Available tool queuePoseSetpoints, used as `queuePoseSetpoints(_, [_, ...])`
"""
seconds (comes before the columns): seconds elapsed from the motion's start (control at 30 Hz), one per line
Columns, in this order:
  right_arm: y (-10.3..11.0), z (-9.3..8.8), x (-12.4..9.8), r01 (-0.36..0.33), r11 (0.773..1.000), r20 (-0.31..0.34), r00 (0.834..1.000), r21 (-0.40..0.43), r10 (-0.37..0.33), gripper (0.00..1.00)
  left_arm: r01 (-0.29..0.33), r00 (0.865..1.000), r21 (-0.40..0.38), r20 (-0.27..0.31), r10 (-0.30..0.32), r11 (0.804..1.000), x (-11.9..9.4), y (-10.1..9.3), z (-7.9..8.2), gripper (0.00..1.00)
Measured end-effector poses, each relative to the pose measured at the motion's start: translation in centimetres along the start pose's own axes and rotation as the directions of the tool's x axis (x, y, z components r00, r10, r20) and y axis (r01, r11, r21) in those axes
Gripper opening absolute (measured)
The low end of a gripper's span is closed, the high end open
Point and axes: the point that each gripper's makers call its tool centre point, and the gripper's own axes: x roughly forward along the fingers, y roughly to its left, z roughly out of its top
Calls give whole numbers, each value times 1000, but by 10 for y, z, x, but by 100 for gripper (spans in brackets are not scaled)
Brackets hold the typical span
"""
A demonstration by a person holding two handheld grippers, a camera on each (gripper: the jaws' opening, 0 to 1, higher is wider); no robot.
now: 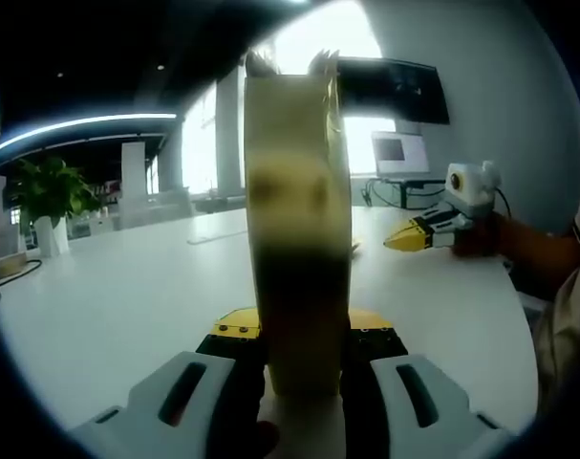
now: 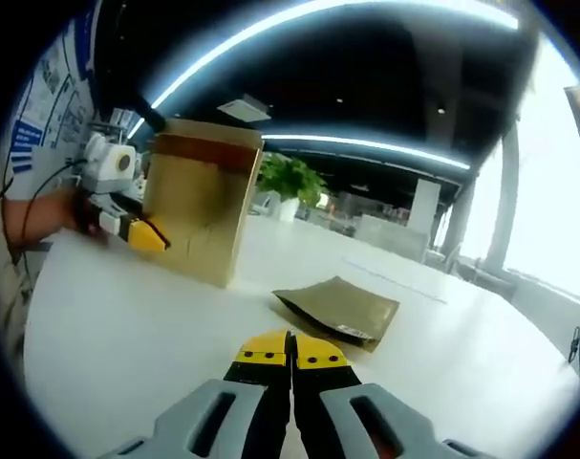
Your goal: Extract single mask from mask box in order stack masks on table
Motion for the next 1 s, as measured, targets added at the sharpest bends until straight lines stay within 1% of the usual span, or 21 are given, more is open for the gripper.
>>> queuePoseSetpoints(0.3, [1, 1, 0, -7, 1000, 6, 1000, -20, 7, 0, -2, 1000, 2, -1, 2, 1000, 1, 0, 0, 20])
queuePoseSetpoints(0.43, [-1, 4, 0, 0, 1000, 20, 1000, -8, 0, 0, -1, 1000, 2, 0, 1, 1000, 1, 0, 0, 20])
queuePoseSetpoints(0.47, [-1, 6, -1, -5, 1000, 28, 1000, 5, 5, 0, -1, 1000, 2, 0, 1, 1000, 1, 0, 0, 20])
queuePoseSetpoints(0.53, [3, 11, -1, -37, 999, 50, 998, 36, 35, 0, -1, 1000, 2, 0, 1, 1000, 1, 0, 0, 20])
queuePoseSetpoints(0.7, [4, 17, -1, -37, 998, 59, 998, 42, 35, 0, -2, 1000, 5, -1, 2, 1000, 1, 0, 0, 20])
queuePoseSetpoints(0.77, [3, 21, -1, -19, 999, 62, 998, 34, 17, 0, -2, 1000, 5, -1, 2, 1000, 1, 0, -1, 20])
queuePoseSetpoints(0.87, [4, 30, -4, -15, 999, 70, 997, 40, 12, 0, -3, 1000, 5, -2, 3, 1000, 1, 0, -1, 20])
queuePoseSetpoints(0.93, [11, 39, -7, -30, 999, 75, 997, 36, 27, 0, -3, 1000, 6, -2, 3, 1000, 1, 0, -1, 20])
queuePoseSetpoints(1.0, [13, 49, -9, -48, 998, 94, 995, 52, 43, 0, -4, 1000, 8, -2, 4, 1000, 1, 0, -1, 20])
